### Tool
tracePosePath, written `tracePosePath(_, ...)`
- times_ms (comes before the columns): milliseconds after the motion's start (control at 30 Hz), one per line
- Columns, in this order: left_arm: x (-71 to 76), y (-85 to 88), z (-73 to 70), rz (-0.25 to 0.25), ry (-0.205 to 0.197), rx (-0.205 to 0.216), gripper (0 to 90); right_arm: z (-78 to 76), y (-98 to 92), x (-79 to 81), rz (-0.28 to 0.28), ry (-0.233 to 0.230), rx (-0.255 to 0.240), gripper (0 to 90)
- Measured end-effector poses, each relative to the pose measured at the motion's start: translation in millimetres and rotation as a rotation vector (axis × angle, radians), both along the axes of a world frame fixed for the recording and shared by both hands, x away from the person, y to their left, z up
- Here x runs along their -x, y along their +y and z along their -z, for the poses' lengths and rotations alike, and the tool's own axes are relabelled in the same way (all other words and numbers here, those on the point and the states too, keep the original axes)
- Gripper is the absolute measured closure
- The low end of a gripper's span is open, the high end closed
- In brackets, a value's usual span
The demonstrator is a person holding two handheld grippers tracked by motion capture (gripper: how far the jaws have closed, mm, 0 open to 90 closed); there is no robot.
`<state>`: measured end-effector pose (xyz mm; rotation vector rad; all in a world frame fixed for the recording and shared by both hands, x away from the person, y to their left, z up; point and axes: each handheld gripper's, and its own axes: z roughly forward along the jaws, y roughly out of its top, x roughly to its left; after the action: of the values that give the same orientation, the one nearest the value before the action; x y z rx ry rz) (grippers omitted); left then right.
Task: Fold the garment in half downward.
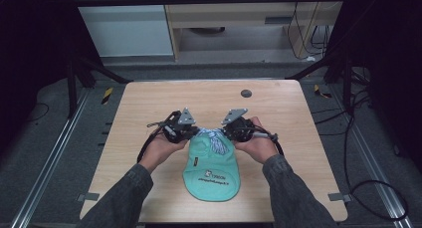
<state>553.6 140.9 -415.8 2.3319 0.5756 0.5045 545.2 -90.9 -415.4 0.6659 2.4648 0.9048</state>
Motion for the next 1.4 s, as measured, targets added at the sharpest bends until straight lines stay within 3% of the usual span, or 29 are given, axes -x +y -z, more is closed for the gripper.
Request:
tracePosePath(467,-8.8,0.4,-8.9,-0.004,-0.049,-0.034,86.2,-8.2,4.5,-9.9,0.003,-0.037,0.007,83.2)
tracePosePath(1100,-14.0,2.7,-25.0,-0.011,-0.082,-0.02,86.1,-24.3,6.6,-14.3,-0.016,-0.083,0.023,83.1)
tracePosePath(1400,-14.0,2.3,-34.1,-0.031,-0.085,0.01,86.0,-33.6,6.1,-14.3,-0.003,-0.099,0.02,83.1)
